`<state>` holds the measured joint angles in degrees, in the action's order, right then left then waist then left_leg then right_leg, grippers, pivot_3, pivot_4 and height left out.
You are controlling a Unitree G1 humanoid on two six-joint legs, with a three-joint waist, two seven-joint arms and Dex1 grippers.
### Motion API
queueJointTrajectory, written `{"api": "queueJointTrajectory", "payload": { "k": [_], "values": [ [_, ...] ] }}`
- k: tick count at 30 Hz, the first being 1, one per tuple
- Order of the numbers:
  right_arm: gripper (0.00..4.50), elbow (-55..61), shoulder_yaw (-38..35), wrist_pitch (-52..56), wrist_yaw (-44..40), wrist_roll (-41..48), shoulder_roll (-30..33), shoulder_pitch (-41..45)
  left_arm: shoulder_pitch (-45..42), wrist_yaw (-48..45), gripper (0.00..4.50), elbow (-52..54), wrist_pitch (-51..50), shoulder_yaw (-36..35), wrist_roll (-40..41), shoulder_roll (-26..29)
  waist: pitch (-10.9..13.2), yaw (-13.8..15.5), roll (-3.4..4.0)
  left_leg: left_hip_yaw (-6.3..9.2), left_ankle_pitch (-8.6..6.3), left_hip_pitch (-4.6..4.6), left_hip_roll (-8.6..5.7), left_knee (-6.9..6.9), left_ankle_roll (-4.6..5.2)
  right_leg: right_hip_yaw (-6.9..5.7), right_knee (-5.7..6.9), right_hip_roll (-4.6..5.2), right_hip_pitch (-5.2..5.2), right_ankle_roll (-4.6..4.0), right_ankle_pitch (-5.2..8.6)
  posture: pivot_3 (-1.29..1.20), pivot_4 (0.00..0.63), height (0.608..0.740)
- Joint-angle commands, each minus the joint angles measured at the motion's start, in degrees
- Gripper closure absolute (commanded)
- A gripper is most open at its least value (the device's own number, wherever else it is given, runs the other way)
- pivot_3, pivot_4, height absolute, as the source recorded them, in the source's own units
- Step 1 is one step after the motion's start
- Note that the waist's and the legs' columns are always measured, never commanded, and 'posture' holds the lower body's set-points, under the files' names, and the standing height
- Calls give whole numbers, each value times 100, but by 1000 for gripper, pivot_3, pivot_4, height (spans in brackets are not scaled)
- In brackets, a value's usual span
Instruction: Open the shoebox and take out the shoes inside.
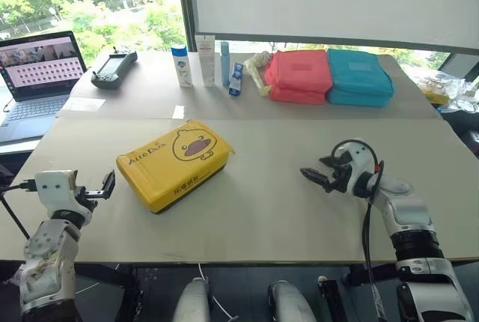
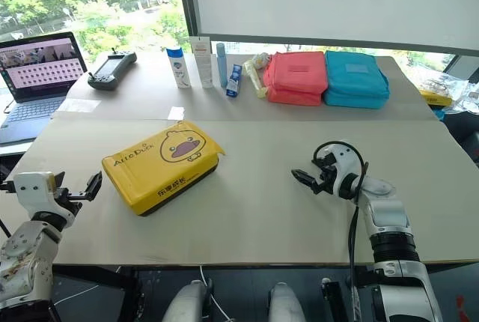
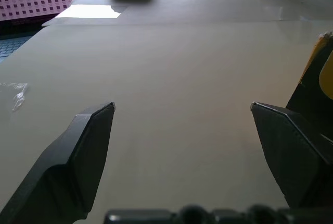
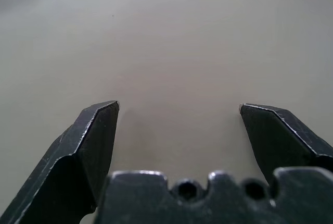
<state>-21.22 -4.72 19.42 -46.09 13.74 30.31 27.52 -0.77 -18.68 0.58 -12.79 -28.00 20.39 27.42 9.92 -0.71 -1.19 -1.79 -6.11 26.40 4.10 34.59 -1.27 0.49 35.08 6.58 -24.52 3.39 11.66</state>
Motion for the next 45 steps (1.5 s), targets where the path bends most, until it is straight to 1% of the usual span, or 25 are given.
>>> {"api": "queueJointTrajectory", "payload": {
  "k": [1,3,4,5,6,7,8,11,12,13,14,16,19,21,24,26,27,29,31,35,38,42,45],
  "values": [
    [309,655,-57,206,-4,192,18,-102,-95,-161,258,-68,225,-113,38,144,0,0,0,0,0,0,0,0,0,0,0,0,0,0,0,0,150,724],
    [790,1348,-30,530,-72,366,62,-358,-290,-353,749,-442,464,-207,65,294,0,13,0,0,0,0,0,-2,0,0,0,0,-3,0,0,0,150,724],
    [1132,1671,-25,736,-115,462,113,-461,-419,-447,1105,-661,604,-174,2,389,0,18,0,1,0,0,3,-7,0,-1,2,-3,-6,-2,1,0,150,724],
    [1459,1885,-9,939,-180,553,174,-499,-551,-496,1489,-861,701,-80,-115,486,0,22,0,1,0,0,6,-8,0,-1,3,-7,-8,-2,1,0,150,724],
    [1893,2112,19,1154,-251,651,236,-538,-694,-565,1953,-1091,840,27,-235,586,0,30,0,1,0,0,7,-8,0,-1,4,-7,-9,-2,1,0,150,724],
    [2141,2303,55,1354,-310,736,286,-554,-857,-624,2214,-1341,971,146,-362,682,0,34,0,1,0,0,7,-6,0,-1,2,-7,-9,-5,-1,0,150,724],
    [2539,2438,109,1511,-349,796,323,-545,-1041,-658,2671,-1608,1085,256,-479,755,0,39,0,1,0,0,7,-4,-1,-1,2,-6,-9,-5,-1,0,150,724],
    [3498,2859,471,1933,-450,905,360,-469,-1809,-739,3725,-2732,1661,769,-1052,1012,-3,81,-4,0,-1,0,7,0,-2,-4,-2,-5,-7,-6,-2,0,150,724],
    [3968,2946,573,2035,-442,930,320,-418,-2072,-749,4217,-3099,1843,904,-1187,1041,-3,91,-6,0,-1,0,9,-1,-2,-4,-2,-6,-8,-6,-3,0,150,724],
    [4181,2996,677,2093,-430,933,269,-353,-2340,-740,4441,-3454,1994,1018,-1297,1048,-4,109,-7,0,-1,1,10,-2,-2,-5,-2,-6,-9,-6,-3,0,150,724],
    [4473,3032,797,2126,-406,918,191,-272,-2651,-741,4500,-3879,2179,1157,-1432,1052,-4,125,-9,0,-1,2,10,-4,-2,-5,-3,-7,-10,-7,-3,0,150,724],
    [4473,3049,1021,2162,-332,879,-23,-106,-3273,-789,4500,-4716,2564,1519,-1766,1024,-3,135,-13,0,-1,9,10,-5,-2,-4,-3,-9,-18,-7,-3,0,150,724],
    [4473,3000,1212,2148,-264,814,-222,21,-3911,-848,4500,-5555,2913,1820,-1994,915,-5,142,-17,-1,0,35,10,-2,-2,-4,2,-13,-38,-6,-7,0,150,724],
    [4473,2881,1343,2046,-268,762,-348,108,-4219,-1067,4500,-5847,3049,2003,-2052,750,-5,154,-17,0,2,58,10,8,-2,-4,4,-15,-50,18,-29,0,150,724],
    [4473,2530,1488,1803,-248,619,-532,313,-4340,-2033,4500,-5836,2965,2192,-1866,431,-5,182,-17,0,3,84,8,24,-2,-5,1,-14,-61,17,-45,0,150,724],
    [4473,2204,1496,1589,-206,496,-603,458,-4154,-2841,4500,-5443,2745,2345,-1672,279,-5,187,-17,0,5,89,7,28,-5,-5,-1,-14,-61,21,-49,0,150,724],
    [4473,1993,1492,1444,-179,408,-626,542,-3996,-3248,4500,-5086,2540,2444,-1541,209,-5,182,-17,0,5,89,7,28,-6,-5,-1,-14,-61,21,-50,0,150,724],
    [4473,1496,1438,1118,-98,219,-660,762,-3541,-3943,4500,-3975,1719,2688,-1167,122,-5,156,-17,0,6,89,7,28,-7,-4,1,-14,-61,16,-53,0,150,724],
    [4473,1044,1342,856,-67,112,-682,958,-3115,-4252,4500,-2856,869,2947,-941,149,-5,133,-17,0,6,88,7,25,-6,-2,3,-14,-62,8,-58,0,150,724],
    [4473,472,1278,485,-190,-76,-616,1142,-2673,-4346,4500,-1413,-286,3139,-695,304,-5,112,-17,4,8,83,8,24,-3,0,16,-19,-65,5,-60,0,150,724],
    [4473,185,1253,282,-295,-203,-551,1205,-2497,-4386,4500,-703,-891,3195,-548,423,-5,92,-17,6,9,82,10,26,-2,4,20,-23,-64,18,-51,0,150,724],
    [4473,141,1270,251,-519,-250,-428,1155,-2445,-4151,4500,-432,-1099,3011,-530,525,-5,85,-17,7,13,82,10,28,6,6,18,-24,-64,23,-47,0,150,724],
    [4473,451,1297,472,-949,-32,-355,988,-2431,-3972,4500,-471,-1014,2864,-584,604,-5,75,-17,7,30,80,10,27,33,7,18,-24,-63,24,-46,0,150,724]
  ]
}}
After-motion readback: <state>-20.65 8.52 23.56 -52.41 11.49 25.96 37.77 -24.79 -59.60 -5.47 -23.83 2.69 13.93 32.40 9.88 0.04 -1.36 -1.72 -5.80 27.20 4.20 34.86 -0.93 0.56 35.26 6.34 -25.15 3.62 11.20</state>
